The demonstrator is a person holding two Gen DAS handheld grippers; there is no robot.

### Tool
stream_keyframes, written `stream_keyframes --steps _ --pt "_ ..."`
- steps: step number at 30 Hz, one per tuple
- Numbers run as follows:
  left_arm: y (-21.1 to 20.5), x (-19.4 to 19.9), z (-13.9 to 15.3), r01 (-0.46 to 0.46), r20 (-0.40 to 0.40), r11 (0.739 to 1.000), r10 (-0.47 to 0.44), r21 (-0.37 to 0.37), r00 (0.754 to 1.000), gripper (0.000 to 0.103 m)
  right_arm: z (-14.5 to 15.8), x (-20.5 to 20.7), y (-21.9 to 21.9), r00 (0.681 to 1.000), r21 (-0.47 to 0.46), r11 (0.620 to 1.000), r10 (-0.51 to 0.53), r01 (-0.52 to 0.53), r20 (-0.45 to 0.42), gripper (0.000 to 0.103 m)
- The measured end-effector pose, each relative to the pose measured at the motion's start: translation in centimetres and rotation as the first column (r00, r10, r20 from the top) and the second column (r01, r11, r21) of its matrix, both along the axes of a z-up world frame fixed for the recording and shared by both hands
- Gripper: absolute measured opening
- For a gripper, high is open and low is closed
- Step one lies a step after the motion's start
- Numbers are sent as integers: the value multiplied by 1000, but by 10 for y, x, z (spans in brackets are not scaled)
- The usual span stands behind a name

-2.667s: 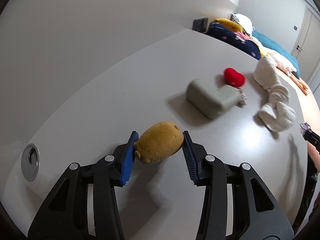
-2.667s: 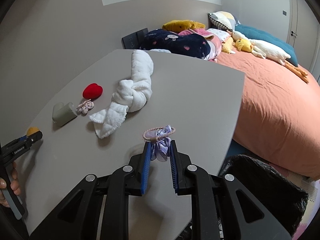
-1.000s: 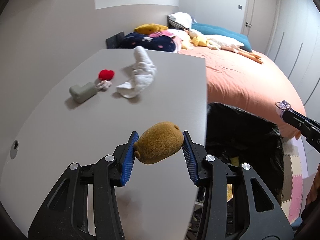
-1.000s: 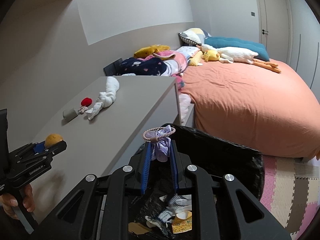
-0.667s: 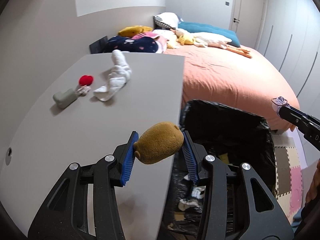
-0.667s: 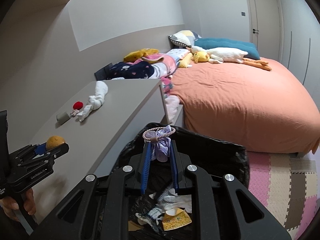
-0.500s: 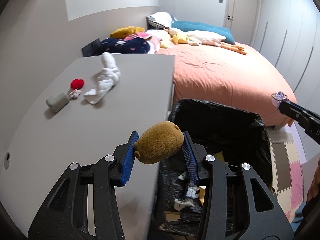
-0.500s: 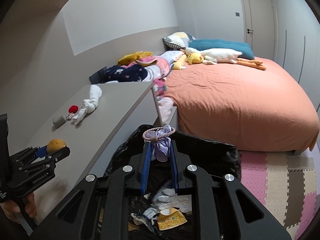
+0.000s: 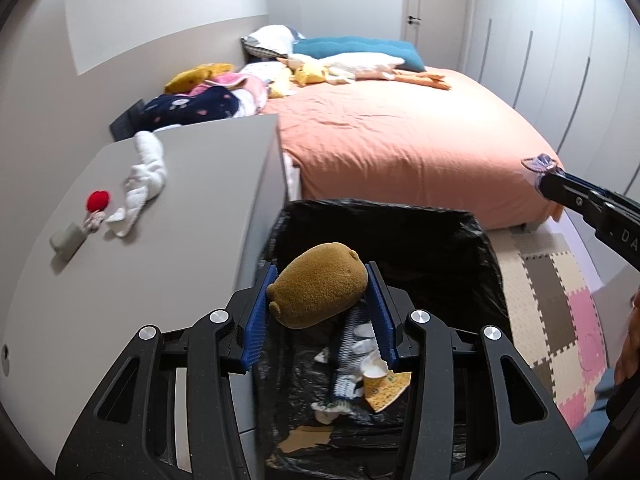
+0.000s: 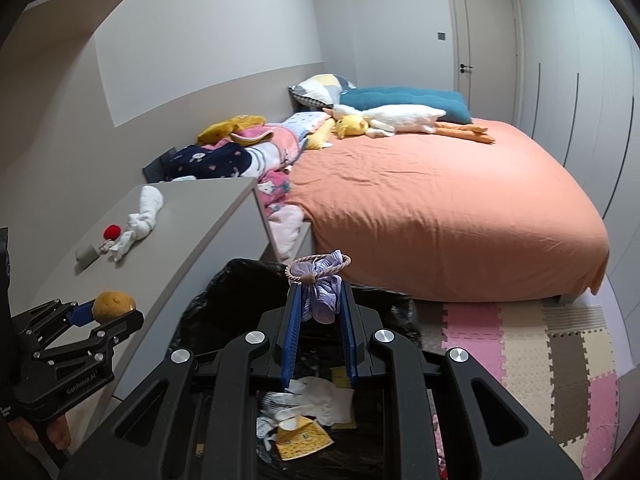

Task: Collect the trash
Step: 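Carry the plush potato and hair tie over the black bin, then open both tools to drop the potato and hair tie into the bin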

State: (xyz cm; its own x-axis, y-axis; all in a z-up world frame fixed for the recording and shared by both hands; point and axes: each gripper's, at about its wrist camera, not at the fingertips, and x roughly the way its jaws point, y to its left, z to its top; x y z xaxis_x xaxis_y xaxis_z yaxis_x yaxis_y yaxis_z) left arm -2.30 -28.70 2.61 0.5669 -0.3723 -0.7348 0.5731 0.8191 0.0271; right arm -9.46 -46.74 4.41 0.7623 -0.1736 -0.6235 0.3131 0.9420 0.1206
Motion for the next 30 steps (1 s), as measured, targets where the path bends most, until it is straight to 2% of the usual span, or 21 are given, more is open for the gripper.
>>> stream_keyframes --steps 8,9,10,11,13,16,30 --pt "-18 -5 -9 67 -28 997 -66 24 997 46 -4 9 -4 1000 -23 1000 -9 9 -27 21" --pt "-20 -5 -11 77 -45 996 -75 34 996 63 -3 10 -3 1000 -22 1000 -5 5 -27 25" --pt "-20 -4 -14 83 -68 995 -80 46 994 78 -3 12 -2 1000 -19 1000 -7 6 -27 41" --pt "-19 -4 -14 80 -72 995 -76 51 995 98 -1 13 -2 1000 -17 1000 -13 12 -21 61" --pt "-16 -5 -14 84 -57 995 -81 56 995 98 4 13 1 1000 -39 999 -18 18 -5 74" --pt "-11 -6 -12 70 -33 995 -68 64 997 98 7 14 6 1000 -72 997 -17 17 -1 78" --pt "1 5 -15 39 -54 999 -37 37 998 98 2 18 7 1000 -46 999 -9 9 -7 79"
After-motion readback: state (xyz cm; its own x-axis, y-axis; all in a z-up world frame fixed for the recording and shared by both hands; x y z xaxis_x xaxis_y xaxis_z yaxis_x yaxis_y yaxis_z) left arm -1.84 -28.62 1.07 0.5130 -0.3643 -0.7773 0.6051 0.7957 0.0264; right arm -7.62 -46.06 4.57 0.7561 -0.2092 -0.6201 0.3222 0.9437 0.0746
